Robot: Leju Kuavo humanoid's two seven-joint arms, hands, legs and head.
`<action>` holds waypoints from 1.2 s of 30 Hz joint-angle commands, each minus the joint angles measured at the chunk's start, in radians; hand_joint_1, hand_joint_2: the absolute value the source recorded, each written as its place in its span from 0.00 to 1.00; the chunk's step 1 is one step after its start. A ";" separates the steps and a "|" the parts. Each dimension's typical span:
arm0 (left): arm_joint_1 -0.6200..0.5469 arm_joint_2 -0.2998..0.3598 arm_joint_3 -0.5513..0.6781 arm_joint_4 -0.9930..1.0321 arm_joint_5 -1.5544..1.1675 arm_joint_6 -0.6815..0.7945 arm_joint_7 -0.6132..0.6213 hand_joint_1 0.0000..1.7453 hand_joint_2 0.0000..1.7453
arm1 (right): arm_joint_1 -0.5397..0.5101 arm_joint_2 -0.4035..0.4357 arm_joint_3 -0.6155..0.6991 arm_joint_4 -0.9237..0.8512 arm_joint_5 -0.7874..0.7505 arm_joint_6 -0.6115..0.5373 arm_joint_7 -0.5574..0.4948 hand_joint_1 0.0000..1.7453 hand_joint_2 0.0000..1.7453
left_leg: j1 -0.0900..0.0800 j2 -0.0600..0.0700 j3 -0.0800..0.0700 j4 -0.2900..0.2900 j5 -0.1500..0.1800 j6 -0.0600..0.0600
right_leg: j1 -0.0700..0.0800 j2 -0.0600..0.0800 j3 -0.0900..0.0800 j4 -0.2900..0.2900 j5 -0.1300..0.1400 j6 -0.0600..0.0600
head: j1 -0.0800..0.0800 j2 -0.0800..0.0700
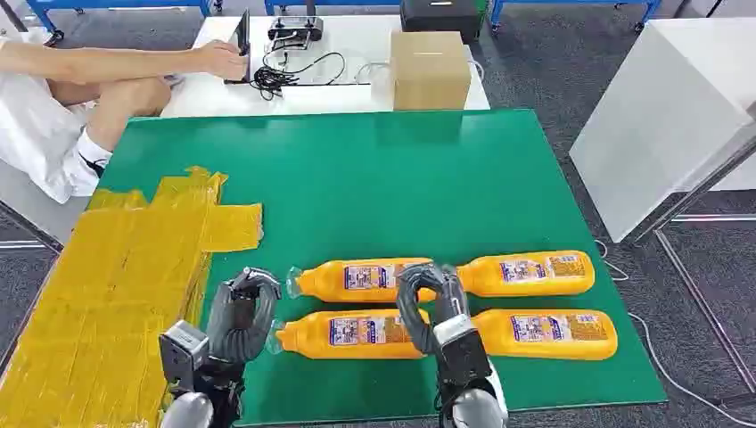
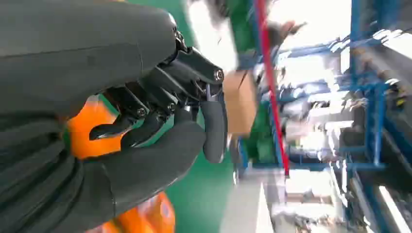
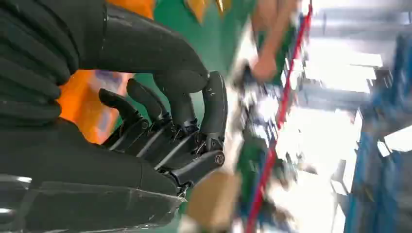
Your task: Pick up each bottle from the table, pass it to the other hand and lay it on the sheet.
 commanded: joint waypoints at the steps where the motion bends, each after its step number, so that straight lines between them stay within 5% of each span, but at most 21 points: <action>1: -0.126 -0.008 -0.008 0.045 -0.081 0.077 0.046 0.00 1.00 | -0.149 -0.007 -0.057 0.046 0.158 -0.117 0.109 0.00 1.00 | 0.000 0.001 0.002 0.000 0.001 -0.001 | 0.000 0.000 0.003 -0.001 0.001 0.000 | 0.000 0.000; 5: -0.119 -0.020 0.014 0.063 -0.068 0.090 0.063 0.00 1.00 | -0.190 -0.048 -0.034 0.101 0.352 -0.163 0.193 0.00 1.00 | 0.000 0.002 0.005 -0.001 0.001 -0.001 | 0.000 0.000 0.004 -0.002 0.002 -0.002 | 0.000 0.000; 6: -0.113 -0.026 0.033 0.060 -0.002 0.046 0.065 0.00 1.00 | -0.224 -0.112 0.026 0.123 0.526 -0.128 0.283 0.00 1.00 | 0.000 0.002 0.006 -0.001 0.000 -0.001 | 0.000 0.000 0.006 -0.002 0.002 -0.002 | 0.000 0.000; 36: -0.108 -0.039 0.065 0.068 -0.006 0.010 0.065 0.00 1.00 | -0.234 -0.101 -0.005 0.121 0.527 -0.119 0.280 0.00 1.00 | 0.000 0.002 0.005 -0.001 0.000 -0.002 | 0.000 0.001 0.005 -0.001 0.002 -0.002 | 0.000 0.000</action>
